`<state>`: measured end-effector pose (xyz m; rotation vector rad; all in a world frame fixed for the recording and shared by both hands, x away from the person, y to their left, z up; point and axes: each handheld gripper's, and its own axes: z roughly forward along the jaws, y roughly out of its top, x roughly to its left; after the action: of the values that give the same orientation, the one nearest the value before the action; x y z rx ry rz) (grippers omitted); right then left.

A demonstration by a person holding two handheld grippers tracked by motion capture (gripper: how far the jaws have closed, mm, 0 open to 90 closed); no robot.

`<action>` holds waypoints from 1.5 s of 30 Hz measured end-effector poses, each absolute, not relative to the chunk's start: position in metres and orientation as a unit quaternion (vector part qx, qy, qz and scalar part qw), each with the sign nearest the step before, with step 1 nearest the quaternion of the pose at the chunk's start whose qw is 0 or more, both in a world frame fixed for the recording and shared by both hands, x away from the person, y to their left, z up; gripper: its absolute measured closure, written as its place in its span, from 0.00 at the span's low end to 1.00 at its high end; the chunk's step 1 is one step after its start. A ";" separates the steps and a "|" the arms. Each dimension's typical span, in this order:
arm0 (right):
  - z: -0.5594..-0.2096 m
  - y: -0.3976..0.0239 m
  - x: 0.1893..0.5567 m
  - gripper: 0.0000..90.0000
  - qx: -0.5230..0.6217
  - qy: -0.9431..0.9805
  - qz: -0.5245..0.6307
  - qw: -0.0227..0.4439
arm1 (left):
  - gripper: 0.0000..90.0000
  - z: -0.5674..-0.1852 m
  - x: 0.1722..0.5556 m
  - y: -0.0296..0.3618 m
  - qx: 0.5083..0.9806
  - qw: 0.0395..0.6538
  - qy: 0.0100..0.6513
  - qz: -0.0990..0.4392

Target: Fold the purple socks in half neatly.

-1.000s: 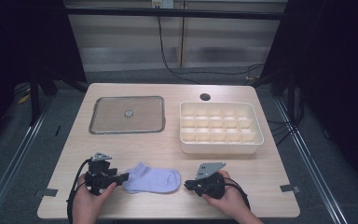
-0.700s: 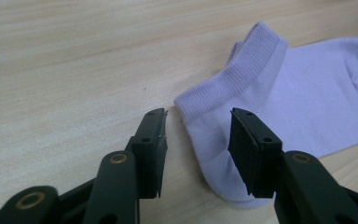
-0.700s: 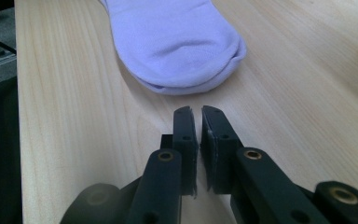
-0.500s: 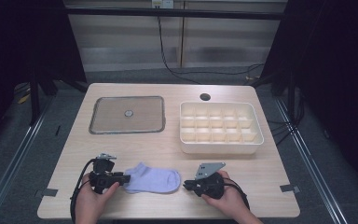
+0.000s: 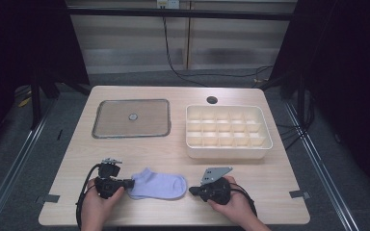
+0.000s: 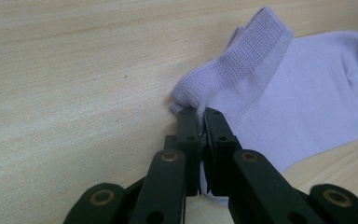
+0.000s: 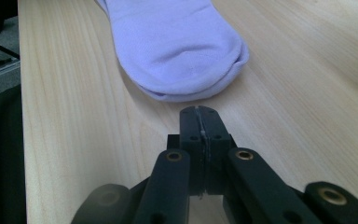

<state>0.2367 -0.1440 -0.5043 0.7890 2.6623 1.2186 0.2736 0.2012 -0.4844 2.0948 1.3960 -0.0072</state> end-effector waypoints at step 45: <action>-0.505 -0.140 0.239 1.00 0.251 0.877 0.405 0.065 | 0.96 -0.441 0.268 0.179 0.808 0.348 0.475 -0.031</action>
<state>0.2391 -0.1400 -0.5055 0.7588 2.6465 1.2223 0.2684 0.1786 -0.4414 2.0938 1.2317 -0.0814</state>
